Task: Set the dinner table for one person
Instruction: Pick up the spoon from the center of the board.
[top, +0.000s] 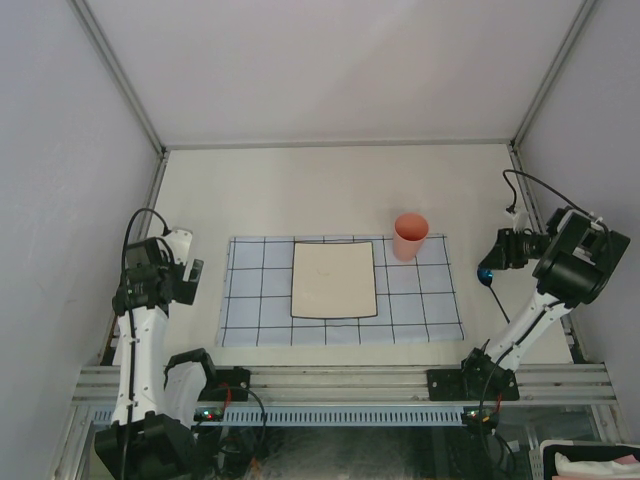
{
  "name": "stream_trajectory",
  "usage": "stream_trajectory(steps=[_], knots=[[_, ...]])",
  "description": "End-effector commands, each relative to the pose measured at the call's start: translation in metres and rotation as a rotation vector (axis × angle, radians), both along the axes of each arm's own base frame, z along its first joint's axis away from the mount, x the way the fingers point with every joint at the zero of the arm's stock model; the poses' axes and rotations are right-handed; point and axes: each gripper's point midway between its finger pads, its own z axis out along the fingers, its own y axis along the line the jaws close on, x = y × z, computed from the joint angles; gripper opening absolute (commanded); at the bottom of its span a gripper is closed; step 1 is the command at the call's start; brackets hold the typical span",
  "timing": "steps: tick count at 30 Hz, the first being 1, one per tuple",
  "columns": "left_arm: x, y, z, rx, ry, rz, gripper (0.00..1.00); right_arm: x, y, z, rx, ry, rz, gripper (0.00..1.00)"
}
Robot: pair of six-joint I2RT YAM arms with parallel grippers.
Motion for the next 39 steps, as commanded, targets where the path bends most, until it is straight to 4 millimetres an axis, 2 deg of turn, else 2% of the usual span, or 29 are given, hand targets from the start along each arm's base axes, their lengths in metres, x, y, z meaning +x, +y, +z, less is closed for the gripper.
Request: stream_trajectory(steps=[1,11,16,28,32,37,39], knots=[[0.012,0.004,0.022,0.019,-0.074,0.0,0.99,-0.005,-0.009,-0.008,-0.029,-0.007,0.02,0.48],[0.012,0.003,0.021,0.015,-0.077,0.001,0.99,-0.024,-0.011,-0.007,0.003,0.021,0.038,0.46],[0.012,0.003,0.024,0.015,-0.082,-0.001,0.99,-0.022,-0.013,-0.007,-0.007,0.014,0.037,0.36],[0.007,0.006,0.023,0.039,-0.08,0.006,1.0,-0.013,0.002,-0.01,-0.007,0.02,0.076,0.32],[0.008,0.007,0.023,0.043,-0.078,0.008,0.99,-0.012,0.003,-0.009,-0.009,0.017,0.075,0.24],[0.008,0.006,0.021,0.038,-0.075,0.005,0.99,-0.012,0.003,-0.009,-0.008,0.019,0.072,0.0],[0.008,0.006,0.021,0.036,-0.074,0.005,1.0,-0.012,0.003,-0.007,-0.006,0.014,0.069,0.0]])
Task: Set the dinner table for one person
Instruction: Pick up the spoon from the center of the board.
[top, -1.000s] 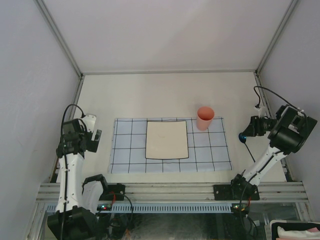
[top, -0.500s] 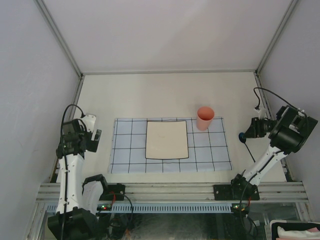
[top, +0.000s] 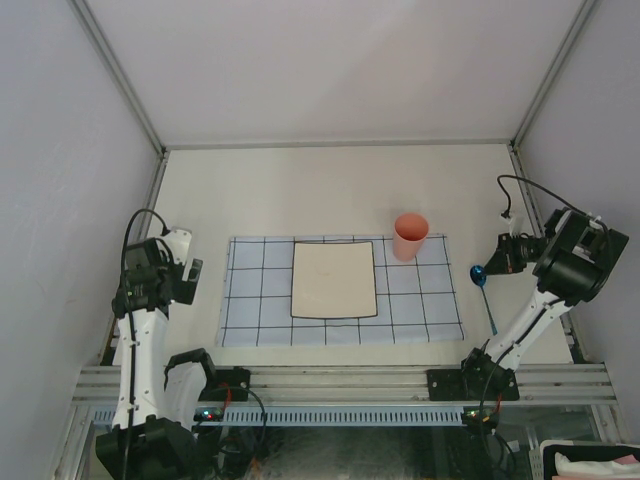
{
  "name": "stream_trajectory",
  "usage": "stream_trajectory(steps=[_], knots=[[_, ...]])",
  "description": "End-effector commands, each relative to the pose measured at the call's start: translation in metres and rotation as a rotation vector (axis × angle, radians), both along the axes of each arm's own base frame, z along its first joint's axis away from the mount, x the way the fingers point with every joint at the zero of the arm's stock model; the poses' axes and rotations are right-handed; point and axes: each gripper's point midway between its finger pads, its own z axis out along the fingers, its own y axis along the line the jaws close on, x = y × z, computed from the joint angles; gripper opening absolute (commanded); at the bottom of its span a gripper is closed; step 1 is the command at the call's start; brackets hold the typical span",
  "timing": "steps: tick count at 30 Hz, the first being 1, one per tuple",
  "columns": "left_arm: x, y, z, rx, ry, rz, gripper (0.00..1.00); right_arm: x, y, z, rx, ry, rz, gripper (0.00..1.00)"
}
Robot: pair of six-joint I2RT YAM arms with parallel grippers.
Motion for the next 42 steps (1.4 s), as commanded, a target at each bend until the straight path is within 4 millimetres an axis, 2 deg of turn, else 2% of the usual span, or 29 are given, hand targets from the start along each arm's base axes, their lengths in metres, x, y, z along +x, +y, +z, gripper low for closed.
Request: stream_trajectory(steps=[1,9,14,24,32,42], knots=[[0.008,0.004,0.016,0.022,-0.055,-0.001,0.99,0.005,0.0,0.002,0.005,-0.028,0.0,0.0],[0.007,0.005,0.015,0.028,-0.055,0.002,0.99,0.007,0.005,0.015,0.054,-0.033,-0.025,0.0],[0.005,0.005,0.014,0.029,-0.051,0.001,1.0,0.009,0.011,0.036,0.129,-0.052,-0.042,0.0],[0.006,0.005,0.016,0.028,-0.057,-0.001,0.99,0.004,0.027,0.058,0.167,-0.067,-0.005,0.0],[0.007,0.004,0.019,0.026,-0.064,-0.004,0.99,-0.001,0.057,0.082,0.223,-0.08,0.063,0.0],[0.007,0.003,0.021,0.02,-0.068,-0.005,1.0,-0.009,0.106,0.081,0.204,-0.07,0.165,0.0]])
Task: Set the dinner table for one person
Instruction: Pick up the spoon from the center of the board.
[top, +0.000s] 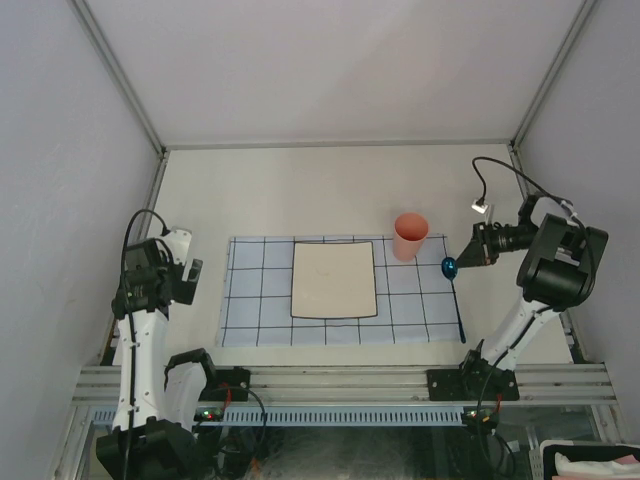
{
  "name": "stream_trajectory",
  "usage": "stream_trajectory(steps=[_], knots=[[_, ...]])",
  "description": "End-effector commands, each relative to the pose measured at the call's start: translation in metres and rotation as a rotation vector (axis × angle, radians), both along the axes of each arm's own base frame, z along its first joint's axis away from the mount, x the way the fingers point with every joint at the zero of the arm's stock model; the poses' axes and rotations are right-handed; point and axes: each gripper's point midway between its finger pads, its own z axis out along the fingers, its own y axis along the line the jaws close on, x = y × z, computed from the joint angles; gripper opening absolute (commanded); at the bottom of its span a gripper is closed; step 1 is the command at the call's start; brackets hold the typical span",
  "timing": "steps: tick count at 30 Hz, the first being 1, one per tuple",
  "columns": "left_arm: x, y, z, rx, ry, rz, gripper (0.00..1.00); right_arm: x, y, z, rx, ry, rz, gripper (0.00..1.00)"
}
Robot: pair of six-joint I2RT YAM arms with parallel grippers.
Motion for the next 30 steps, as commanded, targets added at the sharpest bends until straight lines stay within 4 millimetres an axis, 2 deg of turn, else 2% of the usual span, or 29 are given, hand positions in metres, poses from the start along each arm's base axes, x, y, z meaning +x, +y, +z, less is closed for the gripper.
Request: stream_trajectory(steps=[1,4,8,18,30], knots=[[0.007,0.002,0.019,0.015,-0.062,-0.001,1.0,-0.002,0.023,0.009,0.003,-0.046,0.009,0.0],[0.006,0.002,0.019,0.013,-0.062,-0.002,1.0,-0.008,0.035,0.002,-0.014,-0.04,0.028,0.0],[0.006,0.003,0.017,0.016,-0.059,0.001,1.0,-0.008,0.042,-0.005,-0.065,-0.068,0.03,0.0],[0.007,0.001,0.015,0.001,-0.052,-0.001,1.0,-0.006,0.067,-0.003,-0.028,-0.121,0.002,0.0],[0.009,0.001,0.018,-0.012,-0.048,0.013,1.0,0.0,0.11,-0.03,-0.052,-0.073,0.061,0.0]])
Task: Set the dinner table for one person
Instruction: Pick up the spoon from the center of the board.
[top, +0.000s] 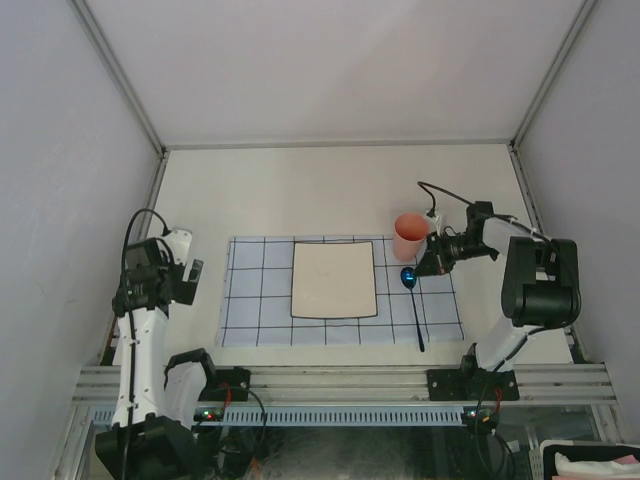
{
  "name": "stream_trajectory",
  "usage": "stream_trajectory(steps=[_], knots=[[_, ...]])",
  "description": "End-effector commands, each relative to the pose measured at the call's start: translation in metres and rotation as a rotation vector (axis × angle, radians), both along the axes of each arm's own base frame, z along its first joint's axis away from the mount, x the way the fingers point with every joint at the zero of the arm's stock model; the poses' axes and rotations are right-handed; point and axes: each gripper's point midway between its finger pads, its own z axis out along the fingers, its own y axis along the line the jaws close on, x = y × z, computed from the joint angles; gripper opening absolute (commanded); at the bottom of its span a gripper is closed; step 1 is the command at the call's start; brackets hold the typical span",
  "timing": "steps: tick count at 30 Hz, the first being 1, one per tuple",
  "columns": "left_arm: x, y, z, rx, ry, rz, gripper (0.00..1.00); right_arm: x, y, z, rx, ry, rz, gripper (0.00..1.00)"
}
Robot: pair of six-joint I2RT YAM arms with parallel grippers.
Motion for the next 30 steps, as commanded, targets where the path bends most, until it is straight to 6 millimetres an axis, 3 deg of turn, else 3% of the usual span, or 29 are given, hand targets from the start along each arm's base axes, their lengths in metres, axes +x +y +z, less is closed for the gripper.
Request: stream_trajectory(steps=[1,6,11,15,30], knots=[[0.01,0.002,0.022,-0.001,-0.064,0.014,1.0,0.012,0.012,-0.002,-0.013,-0.02,-0.011,0.0],[0.012,0.002,0.023,-0.008,-0.063,0.012,1.0,0.023,0.016,0.01,0.004,-0.027,-0.105,0.0],[0.014,0.001,0.024,-0.017,-0.055,0.013,1.0,0.029,0.034,0.02,0.044,0.009,-0.144,0.0],[0.01,0.005,0.026,0.014,-0.057,0.015,1.0,0.02,0.043,0.014,0.025,0.021,-0.111,0.0],[0.005,0.008,0.017,0.043,-0.045,0.013,1.0,0.006,0.014,0.016,-0.026,-0.003,-0.128,0.0]])
